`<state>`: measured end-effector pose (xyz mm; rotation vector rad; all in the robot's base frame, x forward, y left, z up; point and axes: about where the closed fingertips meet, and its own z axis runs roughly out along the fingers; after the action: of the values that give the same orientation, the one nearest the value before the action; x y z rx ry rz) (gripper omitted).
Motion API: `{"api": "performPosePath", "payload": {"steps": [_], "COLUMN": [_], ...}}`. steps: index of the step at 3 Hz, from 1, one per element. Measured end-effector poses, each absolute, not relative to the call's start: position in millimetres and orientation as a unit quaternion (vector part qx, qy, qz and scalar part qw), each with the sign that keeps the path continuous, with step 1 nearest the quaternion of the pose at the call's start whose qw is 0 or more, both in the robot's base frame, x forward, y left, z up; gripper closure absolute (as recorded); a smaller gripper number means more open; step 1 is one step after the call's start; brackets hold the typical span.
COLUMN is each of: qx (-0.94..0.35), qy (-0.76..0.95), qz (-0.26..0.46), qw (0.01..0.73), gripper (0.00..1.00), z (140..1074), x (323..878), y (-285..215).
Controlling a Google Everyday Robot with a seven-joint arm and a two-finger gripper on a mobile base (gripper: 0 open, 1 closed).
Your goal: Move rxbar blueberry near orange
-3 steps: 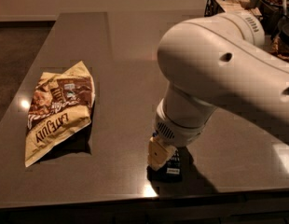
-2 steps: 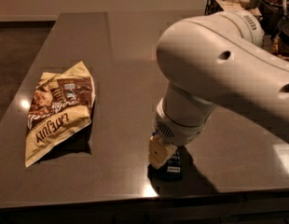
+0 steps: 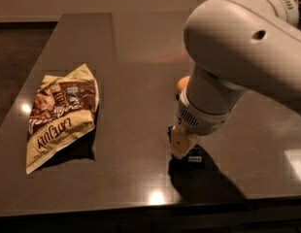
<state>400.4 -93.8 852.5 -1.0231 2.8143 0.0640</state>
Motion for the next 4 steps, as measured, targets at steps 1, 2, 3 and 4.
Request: {"api": "performPosePath", "payload": {"steps": [1, 2, 3, 4], "qx": [-0.341, -0.338, -0.339, -0.343], "qy": [0.937, 0.939, 0.939, 0.937], "qz": [0.008, 0.006, 0.012, 0.017], "qw": [0.075, 0.068, 0.063, 0.065], "gripper": [1.0, 1.0, 1.0, 1.0], "z": [861, 862, 855, 853], "x": [423, 441, 457, 469], "y": [-117, -137, -152, -160]}}
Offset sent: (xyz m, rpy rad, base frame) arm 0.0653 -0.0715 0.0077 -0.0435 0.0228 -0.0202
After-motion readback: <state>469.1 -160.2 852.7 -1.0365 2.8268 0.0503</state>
